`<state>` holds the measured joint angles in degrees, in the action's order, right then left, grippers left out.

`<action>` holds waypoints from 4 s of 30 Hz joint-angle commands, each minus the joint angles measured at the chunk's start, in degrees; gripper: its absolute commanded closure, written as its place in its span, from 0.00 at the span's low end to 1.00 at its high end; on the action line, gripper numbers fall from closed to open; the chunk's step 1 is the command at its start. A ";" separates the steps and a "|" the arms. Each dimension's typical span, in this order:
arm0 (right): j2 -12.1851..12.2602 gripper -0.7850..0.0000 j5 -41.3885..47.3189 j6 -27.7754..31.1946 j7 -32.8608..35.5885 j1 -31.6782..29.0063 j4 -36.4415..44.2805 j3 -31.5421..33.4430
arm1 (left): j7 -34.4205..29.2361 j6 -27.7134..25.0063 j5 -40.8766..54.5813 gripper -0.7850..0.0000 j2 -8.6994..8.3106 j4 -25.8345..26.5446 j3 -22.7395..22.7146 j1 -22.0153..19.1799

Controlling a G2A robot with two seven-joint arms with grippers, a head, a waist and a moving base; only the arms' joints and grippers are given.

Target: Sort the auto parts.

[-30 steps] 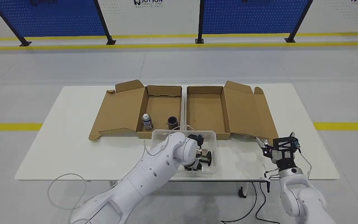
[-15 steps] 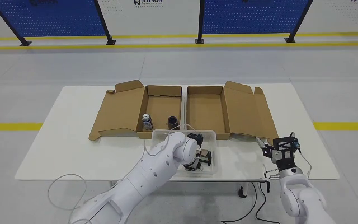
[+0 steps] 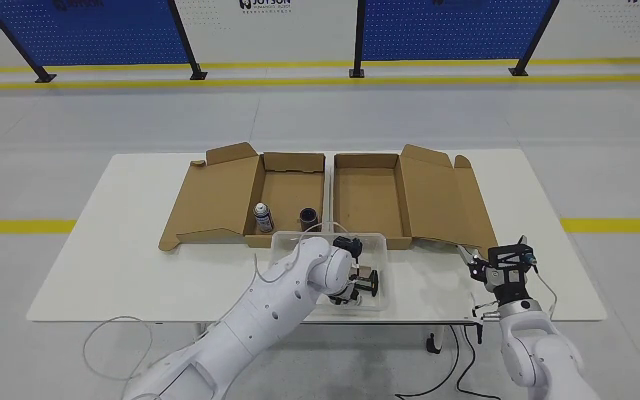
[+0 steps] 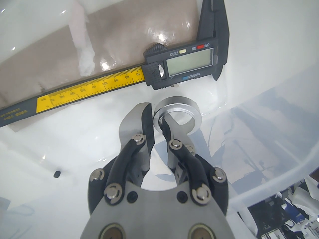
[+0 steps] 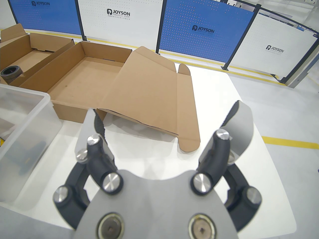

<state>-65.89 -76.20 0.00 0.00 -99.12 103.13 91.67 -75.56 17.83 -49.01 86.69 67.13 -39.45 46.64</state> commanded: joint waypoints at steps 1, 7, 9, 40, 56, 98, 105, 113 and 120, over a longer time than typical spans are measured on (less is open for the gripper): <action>0.00 0.00 0.00 0.00 0.00 0.00 0.00 0.00 | -0.06 -0.01 -0.39 1.00 -0.14 0.50 -0.27 0.27; 0.00 0.00 0.00 0.00 0.00 0.00 0.00 0.00 | -0.08 0.27 -1.55 1.00 -0.64 2.13 -1.61 0.85; 0.00 0.00 0.00 0.00 0.00 0.00 0.00 0.00 | -0.14 0.34 -2.02 1.00 -0.83 2.84 -2.05 1.09; 0.00 0.00 0.00 0.00 0.00 0.00 0.00 0.00 | -0.79 0.04 -10.20 1.00 -4.84 25.64 -13.21 8.99; 0.00 0.00 0.00 0.00 0.00 0.00 0.00 0.00 | 0.07 -0.61 -10.94 1.00 -5.11 27.06 -14.57 9.57; 0.00 0.00 0.00 0.00 0.00 0.00 0.00 0.00 | 28.16 -8.56 7.31 1.00 4.48 -18.56 -5.92 -15.38; 0.00 0.00 0.00 0.00 0.00 0.00 0.00 0.00 | 30.57 -10.54 9.58 1.00 7.20 -25.27 -3.00 -17.76; 0.00 0.00 0.00 0.00 0.00 0.00 0.00 0.00 | 33.73 -13.04 11.03 1.00 9.78 -32.84 -1.00 -19.58; 0.00 0.00 0.00 0.00 0.00 0.00 0.00 0.00 | 34.89 -13.57 11.40 1.00 11.71 -37.69 0.18 -20.72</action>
<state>-65.89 -76.20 0.00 0.00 -99.12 103.13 91.67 -40.79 4.30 -37.67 98.16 30.08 -39.36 26.11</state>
